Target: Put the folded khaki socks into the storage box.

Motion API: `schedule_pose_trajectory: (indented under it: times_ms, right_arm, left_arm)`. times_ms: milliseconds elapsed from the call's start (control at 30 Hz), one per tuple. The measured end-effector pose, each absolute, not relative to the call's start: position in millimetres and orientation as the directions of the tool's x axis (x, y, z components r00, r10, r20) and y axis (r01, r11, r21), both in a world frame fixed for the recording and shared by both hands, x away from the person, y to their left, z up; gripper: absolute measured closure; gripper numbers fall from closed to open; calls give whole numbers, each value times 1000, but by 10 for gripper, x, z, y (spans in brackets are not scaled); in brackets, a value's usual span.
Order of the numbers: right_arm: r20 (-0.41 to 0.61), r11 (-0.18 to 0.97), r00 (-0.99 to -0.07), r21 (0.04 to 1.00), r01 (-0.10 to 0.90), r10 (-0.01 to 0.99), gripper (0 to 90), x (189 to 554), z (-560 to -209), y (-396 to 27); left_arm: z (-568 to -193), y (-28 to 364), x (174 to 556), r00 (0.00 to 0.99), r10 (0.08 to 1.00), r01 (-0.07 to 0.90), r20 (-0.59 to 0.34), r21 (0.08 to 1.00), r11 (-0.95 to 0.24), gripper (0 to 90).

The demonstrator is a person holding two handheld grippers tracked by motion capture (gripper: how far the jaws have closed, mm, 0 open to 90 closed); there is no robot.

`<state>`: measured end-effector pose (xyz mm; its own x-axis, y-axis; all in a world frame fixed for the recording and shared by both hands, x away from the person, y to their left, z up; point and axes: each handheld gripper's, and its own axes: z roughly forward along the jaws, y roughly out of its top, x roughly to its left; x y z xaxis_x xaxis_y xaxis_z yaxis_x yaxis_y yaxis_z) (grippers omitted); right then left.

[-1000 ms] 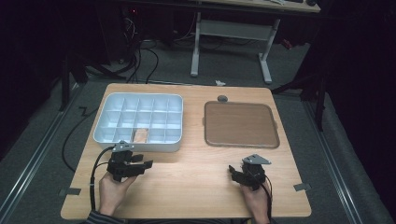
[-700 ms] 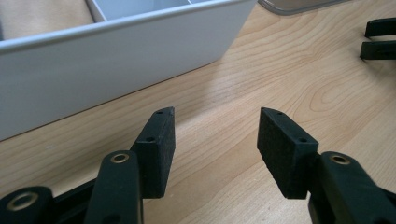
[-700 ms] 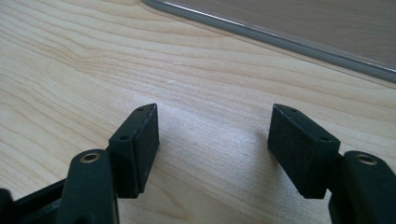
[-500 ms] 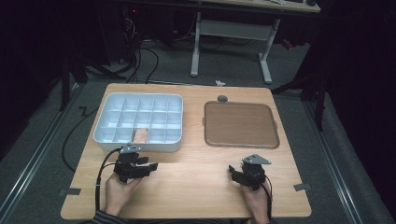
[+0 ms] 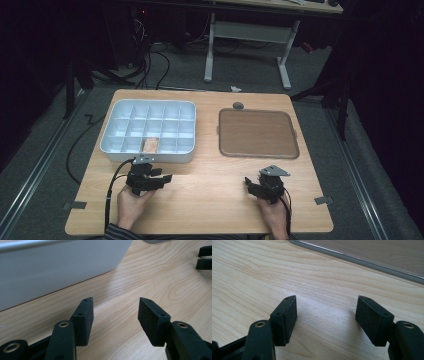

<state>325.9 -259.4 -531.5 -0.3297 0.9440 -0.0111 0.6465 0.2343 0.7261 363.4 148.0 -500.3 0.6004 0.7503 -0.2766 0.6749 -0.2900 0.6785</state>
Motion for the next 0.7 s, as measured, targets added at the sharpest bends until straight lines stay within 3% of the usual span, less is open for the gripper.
schedule_pose_trajectory:
  times_ms: [700]
  right_arm:
    - [-13,238,-332,725,646,943,337,3259,-5315,-2592]
  left_arm:
    - [-5123,1338,3646,613,766,648,-193,678,-347,461]
